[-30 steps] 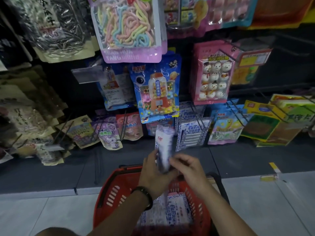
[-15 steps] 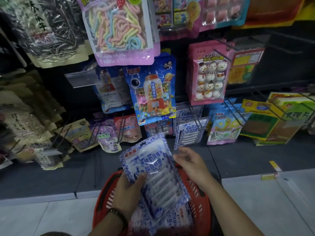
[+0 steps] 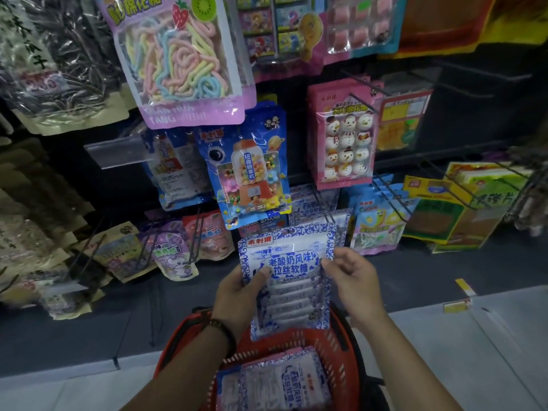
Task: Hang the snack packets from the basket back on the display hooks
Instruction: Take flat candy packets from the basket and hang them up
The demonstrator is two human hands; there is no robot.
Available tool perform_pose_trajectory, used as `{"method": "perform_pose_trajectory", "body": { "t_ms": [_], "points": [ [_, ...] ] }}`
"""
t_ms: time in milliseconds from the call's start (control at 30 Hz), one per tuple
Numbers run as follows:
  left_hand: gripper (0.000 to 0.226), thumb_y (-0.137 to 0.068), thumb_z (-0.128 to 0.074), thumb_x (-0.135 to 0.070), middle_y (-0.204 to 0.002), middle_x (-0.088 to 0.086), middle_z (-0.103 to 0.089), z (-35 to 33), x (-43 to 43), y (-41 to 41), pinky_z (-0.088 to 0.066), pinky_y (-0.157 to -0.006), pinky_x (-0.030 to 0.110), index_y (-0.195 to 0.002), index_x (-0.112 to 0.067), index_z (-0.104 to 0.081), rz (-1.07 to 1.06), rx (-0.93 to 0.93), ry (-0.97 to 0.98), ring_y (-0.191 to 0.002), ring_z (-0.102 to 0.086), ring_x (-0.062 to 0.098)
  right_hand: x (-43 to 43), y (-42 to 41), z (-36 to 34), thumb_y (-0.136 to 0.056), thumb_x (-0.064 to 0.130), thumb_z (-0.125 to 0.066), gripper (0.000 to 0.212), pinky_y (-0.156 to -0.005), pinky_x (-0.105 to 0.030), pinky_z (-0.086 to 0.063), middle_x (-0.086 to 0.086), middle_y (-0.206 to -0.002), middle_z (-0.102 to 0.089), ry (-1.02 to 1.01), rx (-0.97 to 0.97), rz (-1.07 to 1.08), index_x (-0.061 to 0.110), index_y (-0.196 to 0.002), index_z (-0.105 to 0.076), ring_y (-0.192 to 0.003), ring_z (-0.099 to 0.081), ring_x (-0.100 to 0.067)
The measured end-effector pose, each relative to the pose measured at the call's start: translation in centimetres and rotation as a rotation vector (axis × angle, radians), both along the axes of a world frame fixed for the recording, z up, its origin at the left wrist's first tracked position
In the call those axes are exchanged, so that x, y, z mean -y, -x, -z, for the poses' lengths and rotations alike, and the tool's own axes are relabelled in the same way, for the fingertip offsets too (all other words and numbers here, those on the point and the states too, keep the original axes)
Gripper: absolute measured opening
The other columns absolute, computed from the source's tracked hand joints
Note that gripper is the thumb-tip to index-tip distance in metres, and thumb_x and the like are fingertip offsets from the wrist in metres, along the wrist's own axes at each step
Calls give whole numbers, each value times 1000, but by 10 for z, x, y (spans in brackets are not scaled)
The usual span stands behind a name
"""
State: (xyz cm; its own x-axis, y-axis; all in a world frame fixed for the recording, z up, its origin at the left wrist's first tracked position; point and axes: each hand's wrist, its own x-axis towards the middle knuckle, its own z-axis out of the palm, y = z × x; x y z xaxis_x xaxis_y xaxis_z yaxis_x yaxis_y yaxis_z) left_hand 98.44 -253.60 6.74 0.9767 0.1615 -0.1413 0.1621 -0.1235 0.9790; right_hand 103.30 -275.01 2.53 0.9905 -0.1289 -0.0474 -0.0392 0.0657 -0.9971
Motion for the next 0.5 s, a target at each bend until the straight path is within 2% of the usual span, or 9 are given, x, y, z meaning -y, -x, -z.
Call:
{"method": "perform_pose_trajectory", "body": {
  "t_ms": [100,200,300,333,367,400,433,467,500],
  "points": [
    [25,-98,-62,-35,-63,-13,-63,-2,15,-19,-49,-63,19,-78,-20,-61,54,73,-166,-59,-59,6,14,-4,-1,-94,17,-79,9,-71,-19,-53,-3,-83,-76,26,50,124,21,-95,-72,-74,-67,-4],
    [52,-96,-65,-44,-68,15,-46,7,29,-41,-43,-62,41,-74,0,-48,26,90,-287,-60,-45,22,27,-15,1,-95,13,-78,12,-68,-16,-52,5,-74,-70,46,80,235,22,-88,-71,-68,-64,-3],
    [56,-96,-68,-38,-67,7,-19,12,49,-56,-28,-60,32,-69,-11,-26,-11,72,-394,-58,-24,18,41,-30,8,-101,16,-69,8,-74,-37,-57,6,-68,-71,-55,14,250,8,-101,-72,-71,-70,-16],
    [51,-96,-68,-34,-65,8,-23,16,55,-61,-32,-62,33,-68,-11,-32,0,59,-376,-57,-30,19,44,-35,10,-102,18,-69,9,-76,-41,-58,8,-69,-71,-97,-10,245,10,-105,-71,-75,-72,-20],
    [42,-96,-69,-29,-66,15,-36,19,61,-64,-21,-74,25,-71,-5,-46,11,37,-335,-58,-43,20,45,-38,12,-101,22,-70,7,-79,-43,-59,9,-73,-71,-120,-27,240,16,-106,-69,-80,-72,-24],
    [30,-96,-70,-23,-73,21,-51,23,66,-69,-53,-95,44,-80,1,-59,7,41,-305,-65,-58,17,45,-41,12,-100,25,-71,7,-80,-44,-58,9,-76,-70,-121,-38,233,22,-105,-67,-83,-70,-26],
    [14,-96,-71,-17,-78,18,-62,28,70,-75,-55,-72,29,-91,-4,-68,27,42,-270,-69,-65,9,45,-45,14,-99,29,-71,9,-77,-44,-56,9,-78,-66,-124,-36,216,24,-103,-63,-82,-66,-25],
    [4,-96,-71,-15,-85,10,-70,37,72,-81,-57,-75,27,-99,-17,-73,41,51,-265,-74,-68,5,44,-47,17,-100,30,-69,11,-73,-41,-53,8,-78,-60,-129,-34,196,24,-102,-60,-78,-59,-22],
    [16,-97,-71,-17,-91,3,-74,48,74,-88,-57,-78,29,-104,-30,-74,60,62,-279,-81,-70,8,43,-50,22,-102,29,-67,11,-70,-38,-50,9,-76,-55,-138,-36,178,24,-105,-58,-74,-53,-19]
  ]
}}
